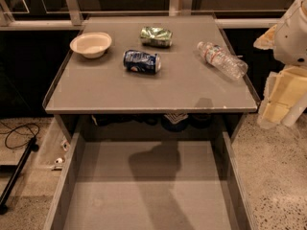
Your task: Place pepsi can into top drawer
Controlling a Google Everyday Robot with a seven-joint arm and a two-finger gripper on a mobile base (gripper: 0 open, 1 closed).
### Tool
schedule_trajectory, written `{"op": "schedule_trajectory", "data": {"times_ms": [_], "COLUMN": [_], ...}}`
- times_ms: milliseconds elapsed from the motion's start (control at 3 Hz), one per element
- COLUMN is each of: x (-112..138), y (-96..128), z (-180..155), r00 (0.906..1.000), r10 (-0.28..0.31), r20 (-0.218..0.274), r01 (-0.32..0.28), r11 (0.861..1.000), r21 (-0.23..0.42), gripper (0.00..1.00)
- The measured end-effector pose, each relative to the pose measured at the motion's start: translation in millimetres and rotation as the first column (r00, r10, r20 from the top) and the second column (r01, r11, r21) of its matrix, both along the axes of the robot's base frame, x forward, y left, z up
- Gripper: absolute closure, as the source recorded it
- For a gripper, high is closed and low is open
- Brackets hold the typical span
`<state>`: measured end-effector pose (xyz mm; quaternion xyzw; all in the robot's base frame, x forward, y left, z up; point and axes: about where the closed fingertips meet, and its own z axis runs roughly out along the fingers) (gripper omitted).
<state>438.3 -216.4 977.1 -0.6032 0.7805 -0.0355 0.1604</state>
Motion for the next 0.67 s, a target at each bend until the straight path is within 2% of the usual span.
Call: {"op": "schedule_trajectory", "data": {"times_ms": [333, 667], "x": [2, 26], "y": [2, 21], "z": [1, 0], "r00": [1.0000, 0.9978], "r10": [0.002, 0.060], "r20": [0.007, 0.030], "r01": [-0.003, -0.061], "r11": [1.000, 0.998], "r21": [0.002, 0.036], "gripper": [0.00, 0.00]}}
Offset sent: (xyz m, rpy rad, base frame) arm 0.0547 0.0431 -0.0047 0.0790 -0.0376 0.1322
